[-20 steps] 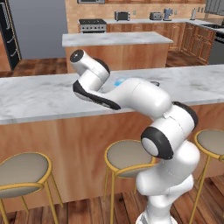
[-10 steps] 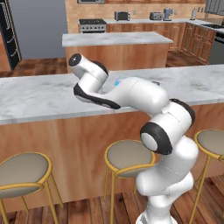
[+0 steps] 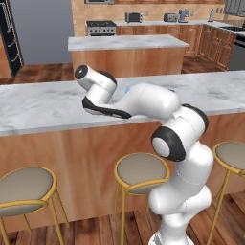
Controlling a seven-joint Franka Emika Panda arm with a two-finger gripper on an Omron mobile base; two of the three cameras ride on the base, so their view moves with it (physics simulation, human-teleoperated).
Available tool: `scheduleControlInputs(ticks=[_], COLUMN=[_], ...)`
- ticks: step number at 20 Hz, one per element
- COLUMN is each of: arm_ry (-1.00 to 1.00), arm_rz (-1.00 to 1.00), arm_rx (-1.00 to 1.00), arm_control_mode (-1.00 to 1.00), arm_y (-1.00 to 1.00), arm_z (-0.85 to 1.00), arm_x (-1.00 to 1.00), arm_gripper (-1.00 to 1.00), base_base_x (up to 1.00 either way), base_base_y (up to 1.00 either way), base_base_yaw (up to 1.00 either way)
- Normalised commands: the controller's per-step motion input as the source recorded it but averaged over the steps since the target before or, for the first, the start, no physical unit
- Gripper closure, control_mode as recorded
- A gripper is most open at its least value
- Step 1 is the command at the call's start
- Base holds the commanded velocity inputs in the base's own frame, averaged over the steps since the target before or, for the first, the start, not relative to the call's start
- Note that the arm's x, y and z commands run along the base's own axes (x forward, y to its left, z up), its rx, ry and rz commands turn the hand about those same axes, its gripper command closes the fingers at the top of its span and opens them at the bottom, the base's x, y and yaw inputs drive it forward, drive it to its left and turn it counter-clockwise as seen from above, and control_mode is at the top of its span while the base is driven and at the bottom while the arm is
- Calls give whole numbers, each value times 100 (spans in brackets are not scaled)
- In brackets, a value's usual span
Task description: Stack the yogurt containers by placing the smaller containers on top of the larger containers.
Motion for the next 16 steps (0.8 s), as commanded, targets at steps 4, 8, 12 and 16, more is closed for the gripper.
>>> scheduleControlInputs(ticks=[4,8,12,16], arm_ry=[0,0,1,0], arm_rz=[0,0,0,0], arm_rx=[0,0,0,0], arm_control_mode=[-100,-100,-100,-100], arm_y=[9,10,10,13], arm_z=[-10,-5,0,-4], arm_x=[33,35,37,34], arm_gripper=[-100,-100,-100,-100], base_base_x=[0,0,0,0], base_base_y=[0,0,0,0], base_base_yaw=[0,0,0,0])
